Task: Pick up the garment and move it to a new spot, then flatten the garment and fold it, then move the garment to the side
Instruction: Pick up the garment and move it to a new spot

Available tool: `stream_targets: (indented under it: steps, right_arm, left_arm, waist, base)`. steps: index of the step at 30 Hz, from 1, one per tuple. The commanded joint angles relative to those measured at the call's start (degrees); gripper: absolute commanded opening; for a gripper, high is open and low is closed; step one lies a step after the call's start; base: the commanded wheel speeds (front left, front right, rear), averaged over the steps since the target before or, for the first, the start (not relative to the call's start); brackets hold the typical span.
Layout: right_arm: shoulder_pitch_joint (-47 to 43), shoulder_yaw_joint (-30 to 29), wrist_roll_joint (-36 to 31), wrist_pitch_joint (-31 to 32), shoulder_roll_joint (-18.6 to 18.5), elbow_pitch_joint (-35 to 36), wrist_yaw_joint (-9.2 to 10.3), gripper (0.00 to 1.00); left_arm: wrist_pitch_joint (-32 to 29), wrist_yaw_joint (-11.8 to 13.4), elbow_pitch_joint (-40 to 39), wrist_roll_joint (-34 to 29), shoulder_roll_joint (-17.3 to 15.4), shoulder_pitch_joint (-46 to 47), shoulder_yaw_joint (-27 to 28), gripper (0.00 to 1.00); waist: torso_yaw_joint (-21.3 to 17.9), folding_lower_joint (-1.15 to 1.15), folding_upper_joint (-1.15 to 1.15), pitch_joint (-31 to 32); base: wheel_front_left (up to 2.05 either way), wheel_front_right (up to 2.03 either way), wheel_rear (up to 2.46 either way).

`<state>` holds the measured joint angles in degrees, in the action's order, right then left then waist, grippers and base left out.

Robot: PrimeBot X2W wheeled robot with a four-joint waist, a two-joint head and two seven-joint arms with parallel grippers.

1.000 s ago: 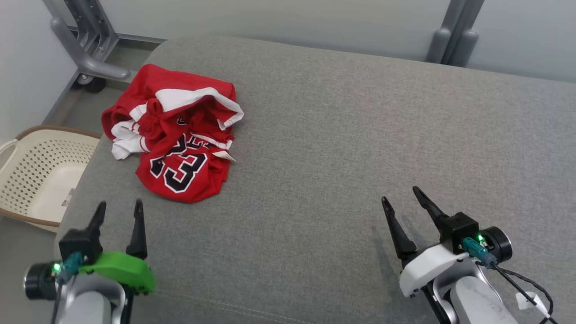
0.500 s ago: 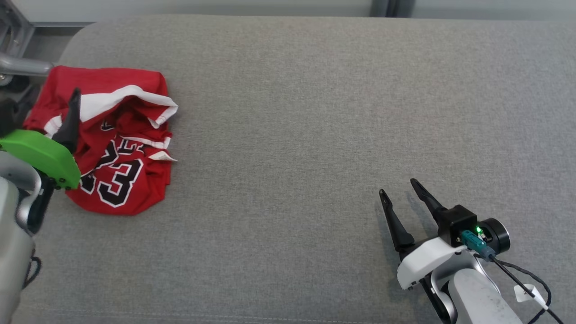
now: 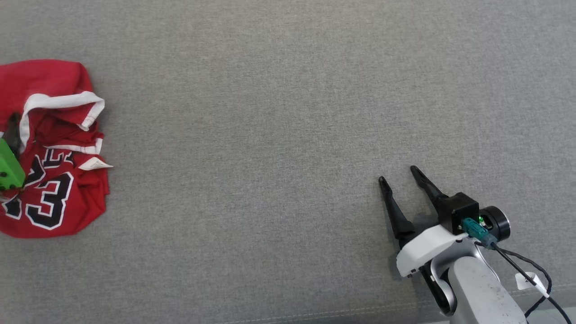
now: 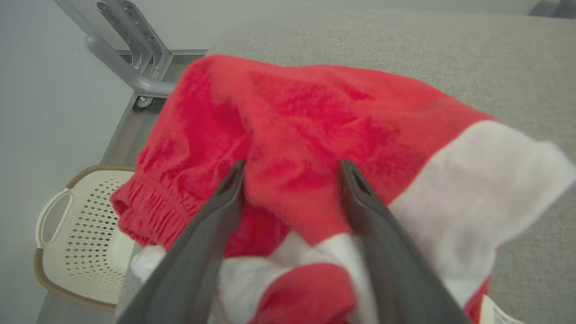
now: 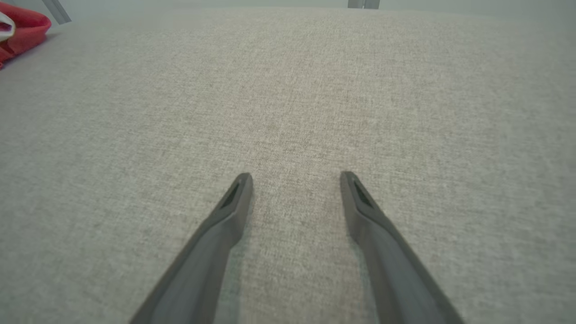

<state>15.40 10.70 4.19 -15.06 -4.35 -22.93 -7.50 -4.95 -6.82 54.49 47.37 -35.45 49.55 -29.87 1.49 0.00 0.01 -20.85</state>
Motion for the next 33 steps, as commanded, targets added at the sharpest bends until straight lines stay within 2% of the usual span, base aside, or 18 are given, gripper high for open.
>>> stream_targets:
  steps: [1,2,3,8,13,18,22,27,31,33]
  right_arm:
    - [0.6,0.1,0.6,-0.2,0.0,-0.1,0.02,1.00]
    - [0.5,0.2,0.8,-0.2,0.0,-0.3,0.02,1.00]
    - [0.5,0.5,1.0,-0.1,0.1,-0.5,0.02,1.00]
    - [0.5,0.7,2.5,-0.1,0.6,-0.3,0.03,1.00]
    - [-0.4,0.1,3.5,-0.1,0.9,-0.4,0.02,1.00]
    - [-1.4,-0.3,4.2,-0.1,1.2,-0.4,0.02,1.00]
    - [-2.2,-0.5,4.9,-0.1,1.3,-0.3,0.02,1.00]
    - [-2.3,-0.3,6.2,-0.1,1.4,0.3,0.02,1.00]
    - [-2.3,-0.4,6.8,-0.1,1.4,1.1,0.02,1.00]
    - [-2.2,-0.4,6.8,-0.1,1.4,1.2,0.02,1.00]
  left_arm:
    - [-0.3,0.2,0.5,0.7,0.2,1.1,0.1,0.91]
    - [-0.7,0.1,1.1,0.1,0.4,1.2,-0.6,0.43]
    - [-1.0,-0.1,1.8,-0.1,0.7,1.2,-1.0,0.00]
    - [1.9,-0.5,1.9,-1.5,0.6,3.1,-2.7,0.00]
    - [11.1,-0.6,-2.3,-6.6,-0.4,8.2,-5.8,0.00]
    - [17.8,-0.6,-9.0,-10.7,1.4,12.7,-10.4,0.00]
    - [19.3,-0.6,-15.2,-11.3,4.8,14.2,-13.2,0.00]
    - [19.9,-0.7,-21.6,-9.7,12.2,10.1,-15.2,0.00]
    - [20.2,0.2,-23.3,-10.2,17.8,5.6,-16.3,0.00]
    - [20.2,0.4,-23.4,-11.3,18.7,4.1,-16.8,0.00]
  waist:
    - [-1.7,0.00,-0.01,-1.6]
    - [-1.8,0.00,-0.01,-1.6]
    - [-1.9,0.00,-0.01,-1.6]
    - [-1.9,0.00,-0.01,-0.5]
    - [-1.5,0.00,-0.01,1.8]
    - [-1.4,0.00,-0.01,4.0]
    - [-2.0,0.00,-0.01,5.2]
    - [-4.3,0.00,-0.01,5.8]
    - [-7.1,0.00,-0.01,5.5]
    - [-7.9,0.00,-0.01,5.5]
  base:
    - [0.00,0.00,0.00]
    - [0.00,0.00,0.00]
    - [0.00,0.00,0.00]
    - [0.00,0.00,0.00]
    - [0.00,0.00,0.00]
    - [0.00,0.00,0.00]
    - [0.00,0.00,0.00]
    - [0.00,0.00,0.00]
    - [0.00,0.00,0.00]
    - [0.00,0.00,0.00]
